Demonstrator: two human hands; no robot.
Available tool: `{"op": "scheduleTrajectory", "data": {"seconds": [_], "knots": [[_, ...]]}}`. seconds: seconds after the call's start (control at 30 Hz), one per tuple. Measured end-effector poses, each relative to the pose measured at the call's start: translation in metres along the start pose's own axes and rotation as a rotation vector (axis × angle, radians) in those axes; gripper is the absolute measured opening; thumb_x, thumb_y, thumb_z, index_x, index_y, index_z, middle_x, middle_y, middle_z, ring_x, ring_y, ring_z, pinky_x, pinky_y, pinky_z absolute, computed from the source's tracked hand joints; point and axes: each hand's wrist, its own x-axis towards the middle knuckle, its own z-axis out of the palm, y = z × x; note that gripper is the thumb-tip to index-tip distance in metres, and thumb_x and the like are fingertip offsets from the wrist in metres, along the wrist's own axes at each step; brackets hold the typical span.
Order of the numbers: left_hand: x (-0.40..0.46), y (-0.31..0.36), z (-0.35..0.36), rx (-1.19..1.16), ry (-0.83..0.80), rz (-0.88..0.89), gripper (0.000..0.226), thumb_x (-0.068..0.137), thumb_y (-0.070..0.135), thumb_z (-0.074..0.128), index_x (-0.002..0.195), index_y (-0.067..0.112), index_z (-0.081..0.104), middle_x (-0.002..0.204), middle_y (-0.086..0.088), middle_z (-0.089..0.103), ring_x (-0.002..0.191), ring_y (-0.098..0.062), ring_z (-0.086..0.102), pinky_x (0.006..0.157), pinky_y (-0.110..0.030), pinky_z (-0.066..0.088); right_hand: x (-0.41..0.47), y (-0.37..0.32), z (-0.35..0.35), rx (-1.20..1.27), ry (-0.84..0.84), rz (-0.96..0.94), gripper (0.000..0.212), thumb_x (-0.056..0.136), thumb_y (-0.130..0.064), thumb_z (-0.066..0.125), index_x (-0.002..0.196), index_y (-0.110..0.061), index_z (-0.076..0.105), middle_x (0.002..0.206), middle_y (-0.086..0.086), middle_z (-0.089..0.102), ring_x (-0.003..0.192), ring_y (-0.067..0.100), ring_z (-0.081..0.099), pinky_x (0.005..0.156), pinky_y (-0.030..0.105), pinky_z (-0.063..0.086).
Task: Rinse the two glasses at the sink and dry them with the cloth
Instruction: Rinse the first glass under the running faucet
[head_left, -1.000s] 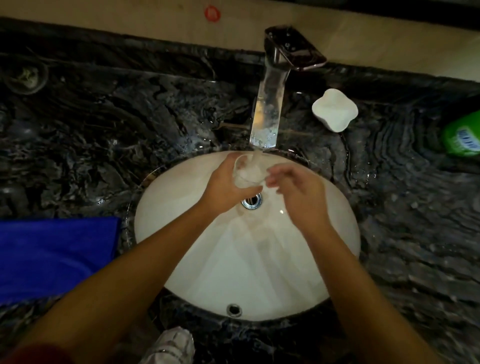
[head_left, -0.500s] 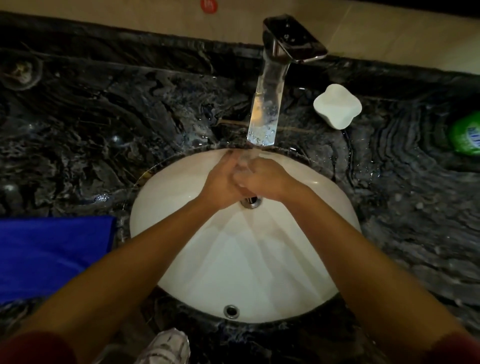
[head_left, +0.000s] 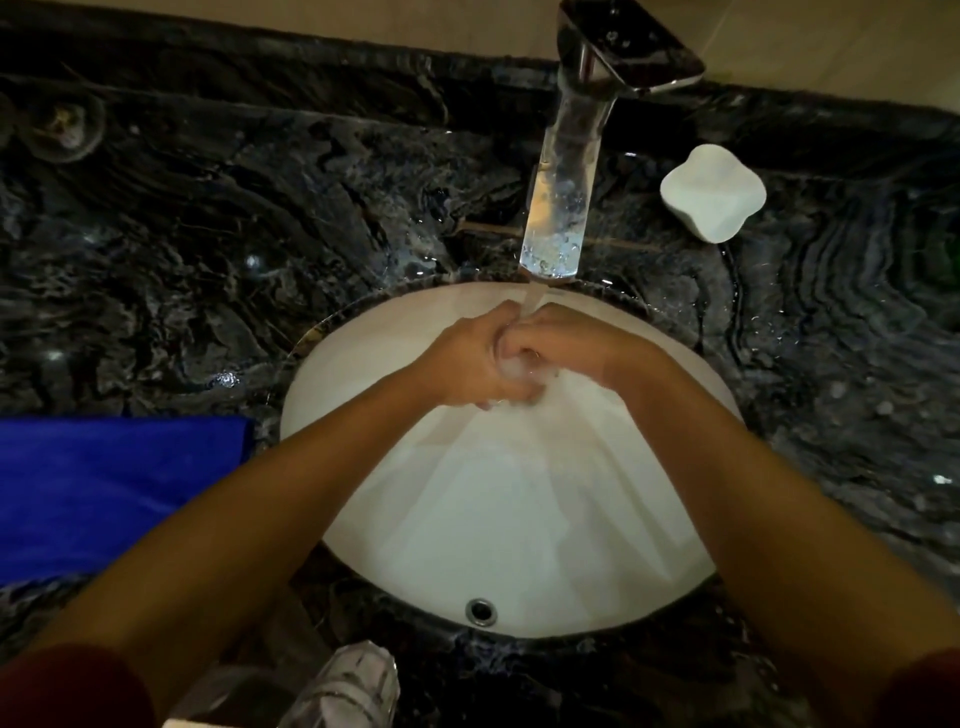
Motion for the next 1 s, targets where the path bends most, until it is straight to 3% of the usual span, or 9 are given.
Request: {"op": "scheduleTrajectory", "data": {"seconds": [0.2,0.3,0.4,0.47,0.63,0.7,0.77,0.9,1.0], "knots": [[0.012,0.013,0.002,-0.274,-0.004,-0.094,0.047,0.077,0.012,0.084,0.117,0.020,0.062,0.102,-0.002,0.073,0.081,-0.014,0.075,0.055,-0.037,0.060,0.005,0.017,0.015,0.117,0.436,-0.232,0.041,0.073,-0.053,0.066,0.097,-0.020,0.075,0.096,0.003,0.077,0.091,0.022,0.072,0.082,0.038,0.057],[0.011,0.017,-0.003,-0.098,-0.033,-0.078,0.043,0.079,0.013,0.082,0.116,0.005,0.063,0.102,-0.010,0.072,0.083,-0.017,0.072,0.065,-0.037,0.062,0.010,0.010,0.012,0.037,0.260,-0.056,0.028,0.089,-0.038,0.066,0.100,-0.014,0.074,0.096,0.006,0.074,0.086,0.020,0.069,0.077,0.033,0.053],[0.009,0.012,0.003,0.224,0.071,-0.011,0.061,0.076,0.036,0.083,0.124,0.014,0.052,0.108,0.001,0.069,0.086,-0.019,0.072,0.069,-0.033,0.059,0.013,0.000,-0.005,0.288,0.008,-0.016,0.011,0.090,-0.011,0.061,0.091,-0.004,0.070,0.076,0.006,0.069,0.066,0.015,0.062,0.067,0.029,0.048],[0.007,0.010,0.008,0.248,0.135,0.043,0.067,0.073,0.042,0.083,0.130,0.021,0.053,0.113,0.006,0.067,0.090,-0.016,0.071,0.072,-0.028,0.056,0.011,-0.004,-0.009,0.400,-0.003,-0.017,0.014,0.090,-0.007,0.059,0.080,-0.010,0.068,0.067,0.002,0.068,0.060,0.012,0.061,0.062,0.024,0.048],[0.017,0.014,0.004,-0.225,0.021,-0.010,0.024,0.083,-0.001,0.074,0.106,0.005,0.069,0.091,-0.004,0.072,0.074,-0.004,0.072,0.068,-0.025,0.061,0.010,0.002,0.014,0.082,0.516,-0.169,0.022,0.087,-0.027,0.070,0.066,-0.021,0.069,0.065,-0.002,0.066,0.063,0.012,0.062,0.062,0.027,0.049],[0.015,0.012,0.000,-0.525,-0.037,-0.035,0.026,0.085,-0.008,0.068,0.096,0.015,0.067,0.088,-0.001,0.068,0.075,-0.005,0.069,0.071,-0.022,0.056,0.011,0.009,0.026,0.281,0.623,-0.196,0.021,0.084,-0.026,0.067,0.064,-0.019,0.068,0.061,-0.001,0.065,0.060,0.011,0.060,0.061,0.034,0.048],[0.013,0.003,0.000,-0.867,-0.069,-0.118,0.012,0.086,0.008,0.069,0.094,0.017,0.069,0.085,-0.004,0.068,0.075,-0.017,0.068,0.069,-0.030,0.055,0.013,0.012,0.038,0.574,0.665,-0.200,0.018,0.082,-0.024,0.060,0.065,-0.021,0.066,0.062,-0.002,0.067,0.060,0.010,0.060,0.059,0.034,0.050],[0.018,0.000,0.013,-1.144,-0.060,-0.249,0.061,0.087,0.063,0.066,0.125,0.016,0.067,0.102,-0.010,0.071,0.081,-0.021,0.071,0.066,-0.029,0.058,0.015,0.006,0.070,0.720,0.761,-0.138,0.024,0.098,-0.044,0.043,0.113,-0.035,0.060,0.113,0.000,0.071,0.103,0.017,0.069,0.093,0.041,0.057],[0.022,-0.004,0.024,-1.005,0.087,-0.241,0.088,0.082,0.075,0.064,0.145,0.016,0.052,0.128,-0.009,0.069,0.109,-0.020,0.070,0.097,-0.039,0.055,-0.005,0.000,0.094,0.442,0.770,-0.123,0.058,0.103,-0.034,0.042,0.158,-0.028,0.025,0.159,-0.002,0.037,0.141,0.003,0.034,0.113,0.022,0.030]]}}
